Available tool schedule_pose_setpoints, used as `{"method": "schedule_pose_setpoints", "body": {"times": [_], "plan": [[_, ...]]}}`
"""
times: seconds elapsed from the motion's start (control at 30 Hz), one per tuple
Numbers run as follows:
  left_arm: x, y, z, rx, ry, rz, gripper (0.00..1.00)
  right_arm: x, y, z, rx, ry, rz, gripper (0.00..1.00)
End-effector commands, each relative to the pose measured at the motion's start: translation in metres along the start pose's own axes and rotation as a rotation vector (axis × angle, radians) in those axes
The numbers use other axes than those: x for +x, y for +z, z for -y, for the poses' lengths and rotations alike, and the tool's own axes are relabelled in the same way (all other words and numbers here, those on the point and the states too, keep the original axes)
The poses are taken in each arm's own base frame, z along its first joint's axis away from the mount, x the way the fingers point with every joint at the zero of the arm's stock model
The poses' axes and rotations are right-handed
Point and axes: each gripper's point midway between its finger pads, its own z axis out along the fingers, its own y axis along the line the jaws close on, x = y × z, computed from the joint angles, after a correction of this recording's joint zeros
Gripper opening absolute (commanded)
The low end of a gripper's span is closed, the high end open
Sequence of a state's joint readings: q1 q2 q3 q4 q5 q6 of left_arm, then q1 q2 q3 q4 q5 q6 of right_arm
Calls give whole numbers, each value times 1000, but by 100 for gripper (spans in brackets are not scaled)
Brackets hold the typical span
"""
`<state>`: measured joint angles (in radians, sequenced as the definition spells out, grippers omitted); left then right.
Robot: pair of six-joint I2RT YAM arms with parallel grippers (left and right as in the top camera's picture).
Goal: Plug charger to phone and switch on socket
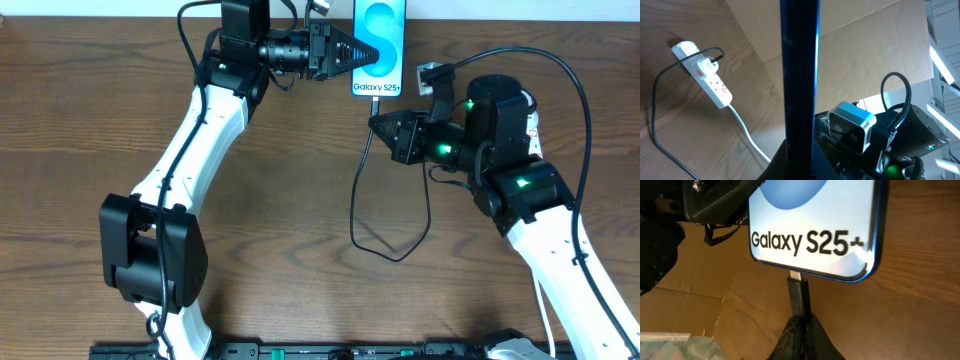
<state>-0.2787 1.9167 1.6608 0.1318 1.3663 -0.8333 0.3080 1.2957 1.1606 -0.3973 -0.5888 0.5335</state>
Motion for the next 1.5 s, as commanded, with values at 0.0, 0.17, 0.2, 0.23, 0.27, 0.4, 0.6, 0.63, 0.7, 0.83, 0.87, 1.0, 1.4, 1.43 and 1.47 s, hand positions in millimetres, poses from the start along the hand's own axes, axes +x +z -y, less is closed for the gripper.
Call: {"method": "schedule_pose_setpoints", "body": {"times": [0.0,0.17,0.2,0.23,0.27,0.4,0.6,0.63,0.7,0.83,0.87,1.0,1.4,1.43,1.47], "plan": [[9,0,31,56,80,-52,7,-17,-6,0,11,-8,50,1],[9,0,31,57,80,-52,7,-19,-6,-2,2,-17,59,1],[9,0,31,57,80,-52,7,-20,-6,-2,1,-18,61,1],[9,0,31,57,80,-52,7,-20,-6,-2,0,-20,63,1],[9,0,31,57,80,-52,7,-21,-6,-3,-2,-21,66,1],[9,0,31,59,80,-55,7,-23,-6,-4,-5,-29,74,1],[11,0,32,68,80,-67,7,-27,-7,-7,-15,-52,90,1],[11,0,32,68,80,-67,7,-28,-7,-7,-16,-53,93,1],[11,0,32,68,80,-67,7,-29,-7,-8,-18,-56,96,1],[11,0,32,68,80,-67,7,-31,-7,-9,-22,-73,105,1],[11,0,32,68,80,-67,7,-32,-7,-8,-19,-74,108,1],[11,0,32,67,80,-66,7,-31,-7,-6,-7,-70,109,11],[3,2,9,6,60,-13,7,-15,-6,4,30,-51,44,80],[2,2,3,-11,50,-5,7,-13,-6,5,35,-48,35,82],[2,3,-8,-40,29,8,7,-10,-6,7,40,-41,25,83]]}}
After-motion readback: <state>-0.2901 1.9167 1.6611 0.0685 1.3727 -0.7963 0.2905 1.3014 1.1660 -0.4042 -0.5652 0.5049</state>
